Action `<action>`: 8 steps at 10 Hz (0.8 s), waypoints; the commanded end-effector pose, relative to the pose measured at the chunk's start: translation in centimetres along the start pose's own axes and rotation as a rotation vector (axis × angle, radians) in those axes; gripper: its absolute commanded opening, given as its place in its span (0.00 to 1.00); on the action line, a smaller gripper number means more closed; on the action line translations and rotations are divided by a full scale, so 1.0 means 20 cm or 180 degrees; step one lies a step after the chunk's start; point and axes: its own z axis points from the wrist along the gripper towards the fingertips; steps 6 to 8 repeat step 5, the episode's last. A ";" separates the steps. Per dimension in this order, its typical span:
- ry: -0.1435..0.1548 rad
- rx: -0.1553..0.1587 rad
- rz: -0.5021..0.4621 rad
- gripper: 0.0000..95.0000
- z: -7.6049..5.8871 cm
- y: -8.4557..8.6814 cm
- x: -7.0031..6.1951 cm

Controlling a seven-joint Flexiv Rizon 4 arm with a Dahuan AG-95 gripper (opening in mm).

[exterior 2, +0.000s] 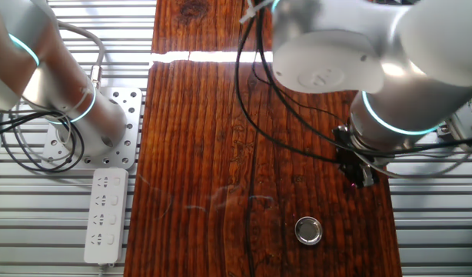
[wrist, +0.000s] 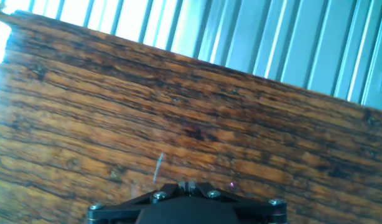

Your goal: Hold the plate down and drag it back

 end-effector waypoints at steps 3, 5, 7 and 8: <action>-0.0126 0.0034 0.0010 0.00 0.01 0.02 -0.01; -0.0140 0.0039 -0.0006 0.00 0.01 0.02 -0.01; -0.0140 0.0039 -0.0006 0.00 0.01 0.02 -0.01; -0.0140 0.0039 -0.0006 0.00 0.01 0.02 -0.01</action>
